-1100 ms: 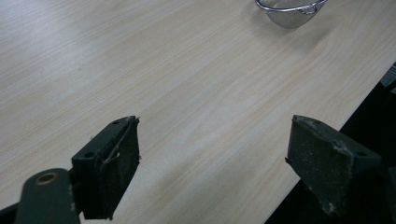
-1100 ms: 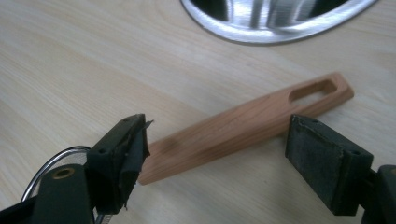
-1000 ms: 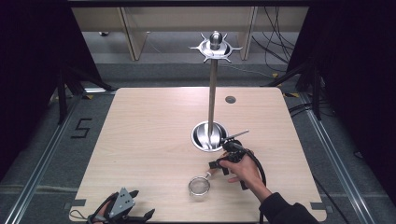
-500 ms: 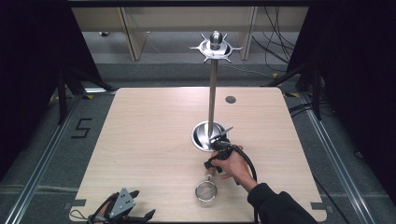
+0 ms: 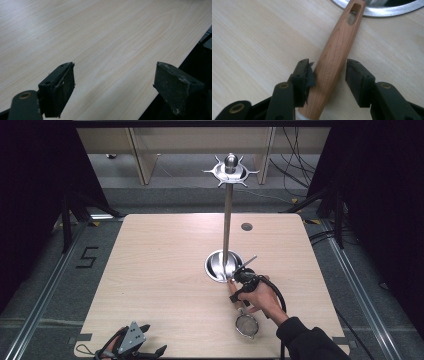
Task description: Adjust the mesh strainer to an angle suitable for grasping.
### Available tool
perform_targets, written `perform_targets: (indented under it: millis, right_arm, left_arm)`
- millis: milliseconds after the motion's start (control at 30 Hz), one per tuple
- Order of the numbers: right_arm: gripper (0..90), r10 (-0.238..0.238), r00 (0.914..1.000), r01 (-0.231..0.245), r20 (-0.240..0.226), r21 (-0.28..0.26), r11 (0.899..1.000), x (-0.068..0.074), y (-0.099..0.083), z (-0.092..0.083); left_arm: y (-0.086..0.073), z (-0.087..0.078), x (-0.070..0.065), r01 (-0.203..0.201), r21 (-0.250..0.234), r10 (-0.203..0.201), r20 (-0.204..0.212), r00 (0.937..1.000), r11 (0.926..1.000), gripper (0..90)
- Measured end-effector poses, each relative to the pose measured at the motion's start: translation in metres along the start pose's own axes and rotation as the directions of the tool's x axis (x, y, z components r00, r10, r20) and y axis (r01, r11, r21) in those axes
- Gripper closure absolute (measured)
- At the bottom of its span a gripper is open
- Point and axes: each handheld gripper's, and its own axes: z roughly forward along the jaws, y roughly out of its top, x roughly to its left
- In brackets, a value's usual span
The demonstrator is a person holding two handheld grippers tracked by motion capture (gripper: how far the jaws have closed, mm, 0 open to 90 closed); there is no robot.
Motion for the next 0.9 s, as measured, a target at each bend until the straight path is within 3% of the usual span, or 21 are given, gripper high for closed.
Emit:
perform_targets:
  millis: [167,233,367,533,667,733,767,800,867,900]
  right_arm:
    - [62.3,-0.037,0.9993,0.037,-0.001,0.057,0.998,0.000,0.000,0.003]
    - [68.0,-0.072,0.9972,0.070,0.019,0.082,0.994,-0.002,0.001,0.002]
    - [70.8,-0.121,0.9919,0.116,0.040,0.109,0.987,-0.005,0.001,0.000]
    - [70.9,-0.154,0.9858,0.146,0.066,0.119,0.982,-0.004,-0.001,-0.001]
    - [70.9,-0.202,0.9775,0.194,0.060,0.118,0.974,-0.004,-0.002,-0.002]
    - [71.0,-0.177,0.9826,0.170,0.058,0.100,0.980,-0.002,-0.002,-0.004]
    - [71.0,-0.192,0.9787,0.183,0.074,0.106,0.977,-0.003,-0.002,-0.005]
    - [71.0,-0.208,0.9763,0.201,0.061,0.096,0.975,-0.003,-0.002,-0.006]
    - [71.1,-0.191,0.9801,0.185,0.056,0.086,0.979,-0.001,-0.002,-0.009]
    - [71.1,-0.212,0.9747,0.206,0.071,0.081,0.975,-0.003,-0.002,-0.011]
  left_arm:
    - [0.000,-0.001,0.001,-0.017,-0.002,0.017,-0.001,0.9999,0.9999,16.2]
    - [0.000,-0.001,0.001,-0.008,-0.005,0.008,0.002,1.0000,1.0000,16.2]
    - [0.000,-0.001,0.000,-0.007,-0.004,0.007,0.002,1.0000,1.0000,16.2]
    - [0.000,-0.001,0.000,-0.018,0.004,0.018,-0.007,0.9998,0.9998,16.2]
    - [0.000,-0.001,0.001,-0.020,0.006,0.020,0.003,0.9998,0.9998,16.3]
    - [0.001,-0.001,0.001,-0.017,0.006,0.017,0.002,0.9999,0.9998,16.3]
    - [0.001,-0.001,0.001,-0.019,0.004,0.019,0.005,0.9998,0.9998,16.3]
    - [0.001,-0.001,0.001,-0.023,0.003,0.023,0.004,0.9997,0.9997,16.3]
    - [0.001,-0.001,0.001,-0.023,0.002,0.023,0.002,0.9997,0.9997,16.3]
    - [0.001,-0.001,0.001,-0.022,0.002,0.022,0.003,0.9998,0.9998,16.3]
